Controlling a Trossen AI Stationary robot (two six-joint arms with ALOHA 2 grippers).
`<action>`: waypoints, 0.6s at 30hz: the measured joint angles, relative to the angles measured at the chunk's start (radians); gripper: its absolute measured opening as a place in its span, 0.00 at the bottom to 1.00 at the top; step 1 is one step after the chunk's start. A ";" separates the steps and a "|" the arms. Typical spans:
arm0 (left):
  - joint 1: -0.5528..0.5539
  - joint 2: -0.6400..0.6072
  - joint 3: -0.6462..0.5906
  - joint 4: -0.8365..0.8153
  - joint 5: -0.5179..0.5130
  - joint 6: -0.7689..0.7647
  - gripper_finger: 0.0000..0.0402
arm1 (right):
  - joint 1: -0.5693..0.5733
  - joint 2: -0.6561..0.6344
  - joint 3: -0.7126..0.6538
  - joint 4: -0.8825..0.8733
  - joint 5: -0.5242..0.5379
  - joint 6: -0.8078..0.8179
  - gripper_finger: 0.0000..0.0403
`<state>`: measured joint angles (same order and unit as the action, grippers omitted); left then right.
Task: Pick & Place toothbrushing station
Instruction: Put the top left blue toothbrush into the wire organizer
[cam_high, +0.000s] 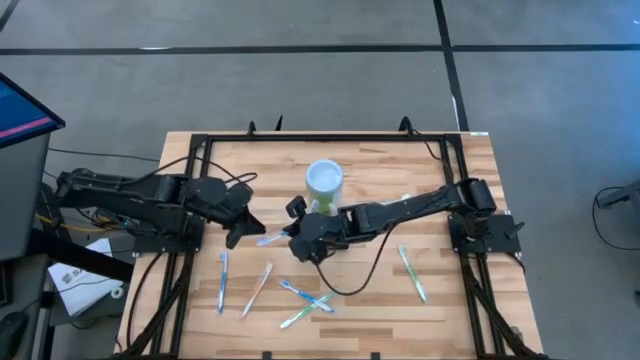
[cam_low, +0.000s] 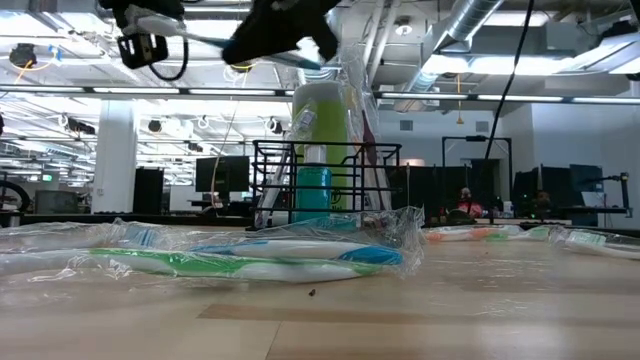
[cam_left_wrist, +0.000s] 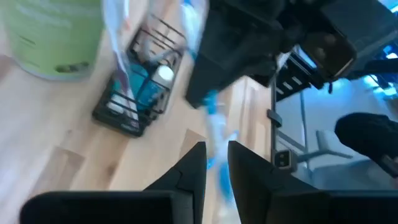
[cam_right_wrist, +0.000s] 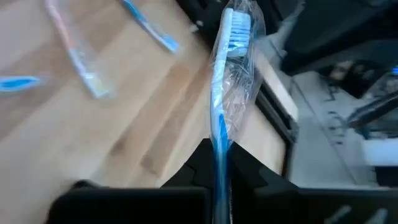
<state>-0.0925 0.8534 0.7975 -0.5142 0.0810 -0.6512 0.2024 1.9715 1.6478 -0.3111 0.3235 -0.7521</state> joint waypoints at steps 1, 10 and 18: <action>0.000 -0.011 0.000 0.003 -0.016 0.010 0.15 | 0.000 -0.002 0.000 0.004 -0.011 0.007 0.02; -0.001 -0.087 0.000 0.021 -0.163 0.117 0.14 | 0.005 -0.066 0.000 -0.010 -0.221 0.126 0.02; 0.000 -0.086 -0.001 0.042 -0.189 0.155 0.14 | 0.003 -0.147 -0.001 -0.016 -0.359 0.226 0.02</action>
<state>-0.0929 0.7673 0.7967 -0.4720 -0.1084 -0.4966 0.2054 1.8241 1.6470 -0.3270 -0.0353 -0.5263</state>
